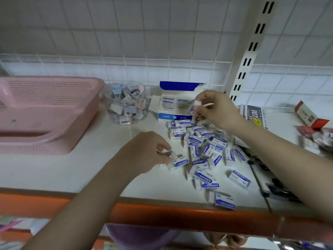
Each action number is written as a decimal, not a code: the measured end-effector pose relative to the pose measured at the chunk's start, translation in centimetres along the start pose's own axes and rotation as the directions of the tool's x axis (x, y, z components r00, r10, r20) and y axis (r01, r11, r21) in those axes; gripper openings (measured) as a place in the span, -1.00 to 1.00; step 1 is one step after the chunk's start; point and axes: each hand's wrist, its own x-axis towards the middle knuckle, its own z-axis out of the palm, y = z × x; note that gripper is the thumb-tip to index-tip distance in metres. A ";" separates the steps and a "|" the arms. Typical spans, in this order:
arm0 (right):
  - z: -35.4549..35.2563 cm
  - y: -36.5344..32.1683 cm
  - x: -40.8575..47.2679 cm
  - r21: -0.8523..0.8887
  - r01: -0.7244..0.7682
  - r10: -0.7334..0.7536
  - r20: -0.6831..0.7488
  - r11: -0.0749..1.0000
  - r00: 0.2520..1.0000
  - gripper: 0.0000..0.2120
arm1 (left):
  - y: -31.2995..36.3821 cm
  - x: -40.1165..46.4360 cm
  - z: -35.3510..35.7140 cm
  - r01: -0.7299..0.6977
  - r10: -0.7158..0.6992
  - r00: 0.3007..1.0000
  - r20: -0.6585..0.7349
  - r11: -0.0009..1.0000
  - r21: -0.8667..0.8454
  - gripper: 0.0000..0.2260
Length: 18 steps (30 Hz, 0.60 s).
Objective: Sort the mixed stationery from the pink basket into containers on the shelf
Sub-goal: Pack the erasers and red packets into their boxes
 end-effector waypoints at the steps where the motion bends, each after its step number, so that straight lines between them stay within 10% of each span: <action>1: 0.5 0.1 0.8 0.011 -0.017 0.017 0.007 1.000 1.000 -0.86 | -0.2 0.0 0.1 0.002 -0.002 1.000 0.002 1.000 -0.014 -0.71; 8: 2.1 0.2 3.9 0.026 -0.056 0.054 0.061 0.998 0.997 -0.85 | -0.7 -0.5 -0.1 -0.080 0.080 0.997 0.011 0.996 0.037 -0.75; 18: 3.2 1.1 4.0 -0.434 0.219 -0.130 0.226 0.874 0.965 -0.69 | -1.5 -0.1 0.3 -0.029 0.036 0.993 -0.115 0.998 0.055 -0.73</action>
